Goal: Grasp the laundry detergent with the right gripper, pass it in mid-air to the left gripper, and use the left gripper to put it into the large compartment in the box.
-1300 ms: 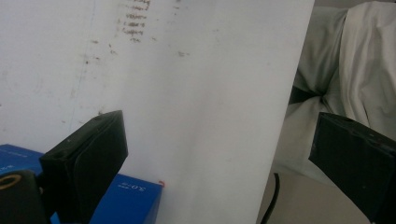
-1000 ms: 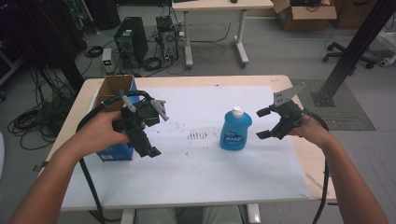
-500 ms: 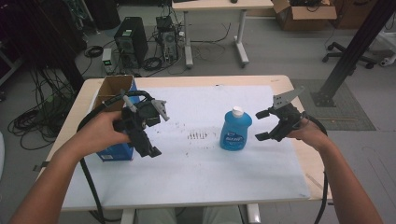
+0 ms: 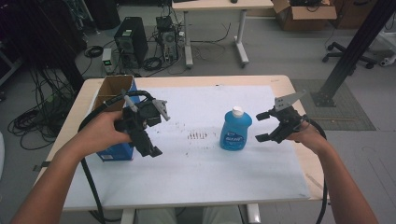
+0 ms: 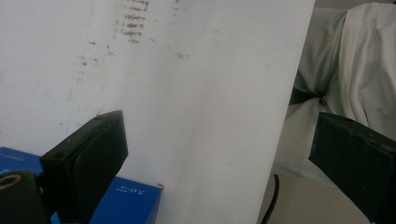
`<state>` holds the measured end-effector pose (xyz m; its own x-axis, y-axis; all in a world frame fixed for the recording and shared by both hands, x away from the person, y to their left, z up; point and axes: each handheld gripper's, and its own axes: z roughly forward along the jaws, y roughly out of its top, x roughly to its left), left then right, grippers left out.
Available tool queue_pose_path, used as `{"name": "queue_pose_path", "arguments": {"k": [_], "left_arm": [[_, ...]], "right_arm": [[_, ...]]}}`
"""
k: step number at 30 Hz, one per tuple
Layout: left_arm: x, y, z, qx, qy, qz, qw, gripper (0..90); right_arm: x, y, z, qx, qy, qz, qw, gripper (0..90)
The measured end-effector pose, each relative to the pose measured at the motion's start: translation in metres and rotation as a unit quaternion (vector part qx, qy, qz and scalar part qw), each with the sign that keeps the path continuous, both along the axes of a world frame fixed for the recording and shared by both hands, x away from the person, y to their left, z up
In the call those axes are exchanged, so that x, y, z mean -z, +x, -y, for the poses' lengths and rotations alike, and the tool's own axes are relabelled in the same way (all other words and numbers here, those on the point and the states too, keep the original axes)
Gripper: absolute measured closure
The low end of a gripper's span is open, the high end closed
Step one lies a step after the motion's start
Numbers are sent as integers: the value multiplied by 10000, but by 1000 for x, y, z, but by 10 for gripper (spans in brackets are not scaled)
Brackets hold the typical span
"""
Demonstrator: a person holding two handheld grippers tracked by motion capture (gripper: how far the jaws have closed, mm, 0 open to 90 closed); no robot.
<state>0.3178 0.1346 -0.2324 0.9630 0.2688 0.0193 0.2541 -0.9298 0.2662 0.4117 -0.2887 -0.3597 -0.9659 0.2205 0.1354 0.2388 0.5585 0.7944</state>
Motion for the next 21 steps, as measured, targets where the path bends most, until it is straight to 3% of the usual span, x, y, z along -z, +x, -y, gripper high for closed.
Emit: {"name": "queue_pose_path", "arguments": {"k": [21], "left_arm": [[2,0,0,-80,-12,-37,10000,46]], "right_arm": [[14,5,-13,-4,238,149,9996,47]]}}
